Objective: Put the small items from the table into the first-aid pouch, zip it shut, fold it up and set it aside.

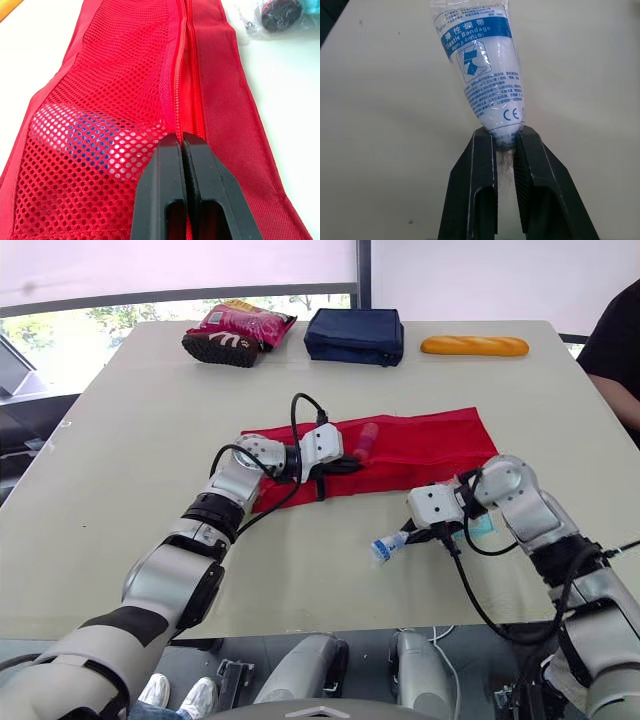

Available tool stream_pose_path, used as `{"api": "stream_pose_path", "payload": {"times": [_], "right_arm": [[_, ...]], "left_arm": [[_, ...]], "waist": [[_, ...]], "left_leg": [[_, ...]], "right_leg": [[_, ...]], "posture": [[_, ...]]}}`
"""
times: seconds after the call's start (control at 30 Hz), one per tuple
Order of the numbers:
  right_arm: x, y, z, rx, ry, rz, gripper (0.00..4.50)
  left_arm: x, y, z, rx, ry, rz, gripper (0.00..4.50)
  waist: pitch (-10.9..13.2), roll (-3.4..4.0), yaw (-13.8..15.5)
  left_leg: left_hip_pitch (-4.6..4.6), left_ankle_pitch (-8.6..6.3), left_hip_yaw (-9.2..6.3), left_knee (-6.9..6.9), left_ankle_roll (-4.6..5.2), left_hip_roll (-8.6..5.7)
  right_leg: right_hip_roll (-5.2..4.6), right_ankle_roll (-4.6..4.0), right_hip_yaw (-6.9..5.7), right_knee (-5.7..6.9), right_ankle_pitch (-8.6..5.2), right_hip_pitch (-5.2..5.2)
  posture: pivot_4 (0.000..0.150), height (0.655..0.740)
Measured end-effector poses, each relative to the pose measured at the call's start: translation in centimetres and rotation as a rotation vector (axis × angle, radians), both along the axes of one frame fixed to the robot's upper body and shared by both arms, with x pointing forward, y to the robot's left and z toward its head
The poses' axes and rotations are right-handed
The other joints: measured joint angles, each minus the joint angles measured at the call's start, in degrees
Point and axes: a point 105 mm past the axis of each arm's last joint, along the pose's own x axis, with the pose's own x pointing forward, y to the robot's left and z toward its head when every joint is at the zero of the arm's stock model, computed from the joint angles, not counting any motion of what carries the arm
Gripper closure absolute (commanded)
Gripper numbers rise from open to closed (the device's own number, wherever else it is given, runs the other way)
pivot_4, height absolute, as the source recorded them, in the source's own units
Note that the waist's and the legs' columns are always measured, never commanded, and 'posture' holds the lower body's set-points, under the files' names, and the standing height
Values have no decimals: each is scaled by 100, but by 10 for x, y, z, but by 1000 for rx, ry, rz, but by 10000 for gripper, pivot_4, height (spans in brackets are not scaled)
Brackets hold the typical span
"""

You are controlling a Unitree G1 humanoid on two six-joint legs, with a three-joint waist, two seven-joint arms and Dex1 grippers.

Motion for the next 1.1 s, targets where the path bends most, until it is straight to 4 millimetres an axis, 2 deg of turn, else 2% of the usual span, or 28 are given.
{"api": "stream_pose_path", "payload": {"times": [0.2,0.4,0.47,0.57,0.67,0.8,0.9,1.1], "right_arm": [[-10,-4,15,60,56,-346,44953],[13,0,18,78,99,-821,44953],[17,3,20,82,109,-889,44953],[24,17,21,105,153,-994,44953],[32,17,14,82,175,-1087,44953],[35,18,11,79,186,-1116,44953],[51,18,16,133,218,-1208,44953],[66,16,22,218,241,-1307,44953]], "left_arm": [[-2,-6,-1,-11,8,-13,45000],[-4,-13,2,-32,18,-28,45000],[-4,-12,1,-31,25,-23,45000],[-6,-14,-1,-35,37,-26,45000],[-7,-16,1,-37,32,-33,45000],[-7,-17,0,-35,38,-35,45000],[-7,-16,2,-36,30,-37,45000],[-10,-17,3,-38,23,-45,45000]], "waist": [[-1,1,-5],[-2,2,-8],[-2,2,-10],[-3,4,-15],[-3,5,-6],[-4,6,-16],[-7,9,-26],[-9,13,-29]], "left_leg": [[0,0,-1,1,0,1],[-3,-1,-1,0,1,1],[-3,0,-1,0,1,0],[-3,0,-1,-1,0,0],[-3,0,-1,-1,1,-8],[-3,0,-1,-1,1,-8],[3,1,-1,-3,0,-8],[4,1,-1,-6,0,-9]], "right_leg": [[-1,0,1,2,0,0],[-3,0,1,1,0,-4],[-3,-1,1,1,0,-3],[-2,-1,1,4,0,-8],[-7,-1,1,3,0,-7],[-6,-1,1,4,0,-7],[-5,-1,2,9,0,-5],[-4,-1,4,10,0,-6]], "posture": [[1500,7395],[1500,7395],[1500,7395],[1500,7395],[1500,7395],[1500,7395],[1500,7395],[1500,7395]]}}
